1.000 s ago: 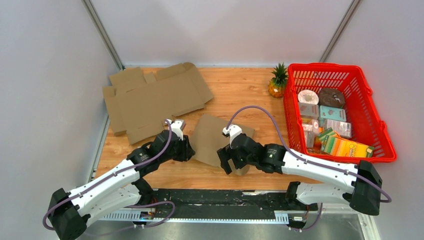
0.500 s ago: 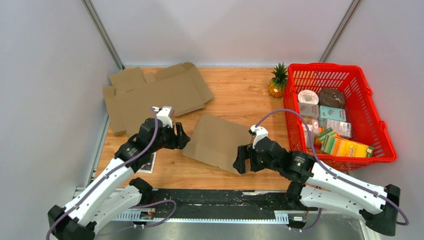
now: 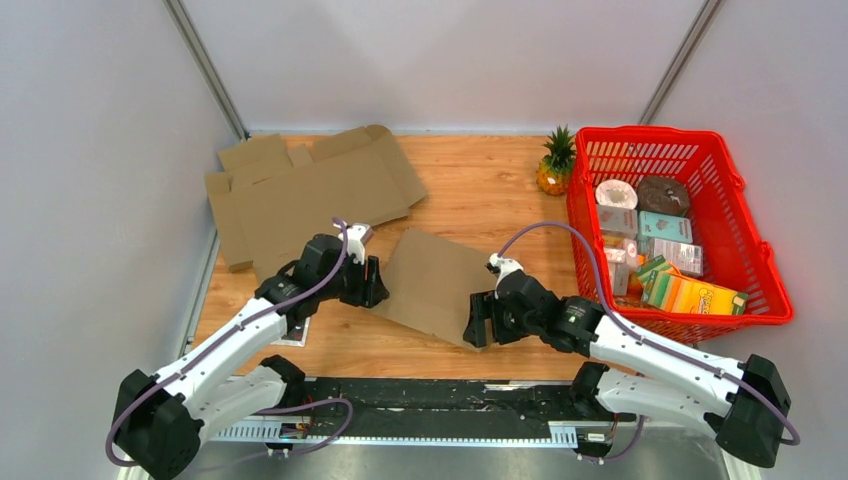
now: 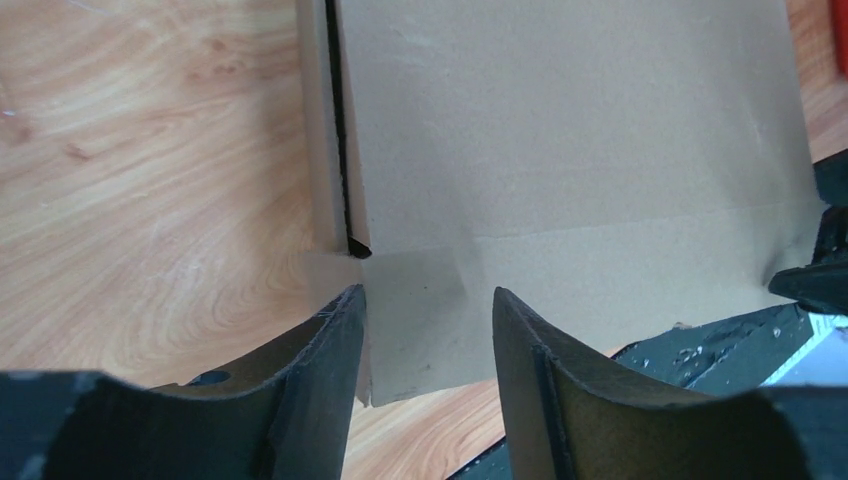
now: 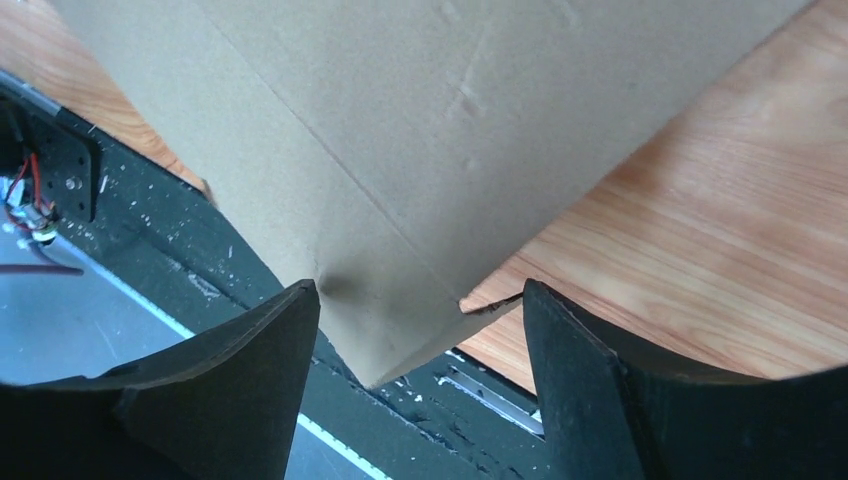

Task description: Fold the paper box

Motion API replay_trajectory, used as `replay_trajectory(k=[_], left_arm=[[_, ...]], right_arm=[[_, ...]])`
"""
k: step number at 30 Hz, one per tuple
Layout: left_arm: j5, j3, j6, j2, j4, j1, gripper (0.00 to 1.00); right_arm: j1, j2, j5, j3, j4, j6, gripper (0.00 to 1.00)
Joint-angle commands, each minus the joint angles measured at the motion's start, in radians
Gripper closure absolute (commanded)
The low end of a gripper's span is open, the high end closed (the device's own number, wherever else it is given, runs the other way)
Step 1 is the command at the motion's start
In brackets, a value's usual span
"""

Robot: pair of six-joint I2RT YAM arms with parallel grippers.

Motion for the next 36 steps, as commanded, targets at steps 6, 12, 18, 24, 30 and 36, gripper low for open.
replay_trajectory(k=[6, 12, 18, 24, 30, 36], left_arm=[[0.171, -0.112, -0.073, -0.022, 0.102, 0.003, 0.52], [0.189, -0.136, -0.118, -0.129, 0.053, 0.003, 0.53], [0.246, -0.162, -0.182, -0.174, 0.09, 0.003, 0.52], [0.202, -0.135, -0.19, -0.183, 0.025, 0.003, 0.53], [0.077, -0.081, -0.173, -0.281, -0.062, 0.003, 0.47], [-0.025, -0.003, -0.13, -0.191, -0.071, 0.003, 0.43]], right_arm=[[-0.016, 0.052, -0.164, 0.002, 0.102, 0.024, 0.3], [-0.051, 0.101, -0.29, 0.002, 0.098, 0.038, 0.35], [-0.117, 0.167, -0.399, -0.001, 0.105, 0.001, 0.35], [-0.163, 0.195, -0.335, 0.039, 0.05, -0.067, 0.34], [-0.162, 0.118, -0.275, 0.076, -0.088, -0.107, 0.29], [-0.181, 0.117, -0.149, 0.097, -0.084, -0.125, 0.23]])
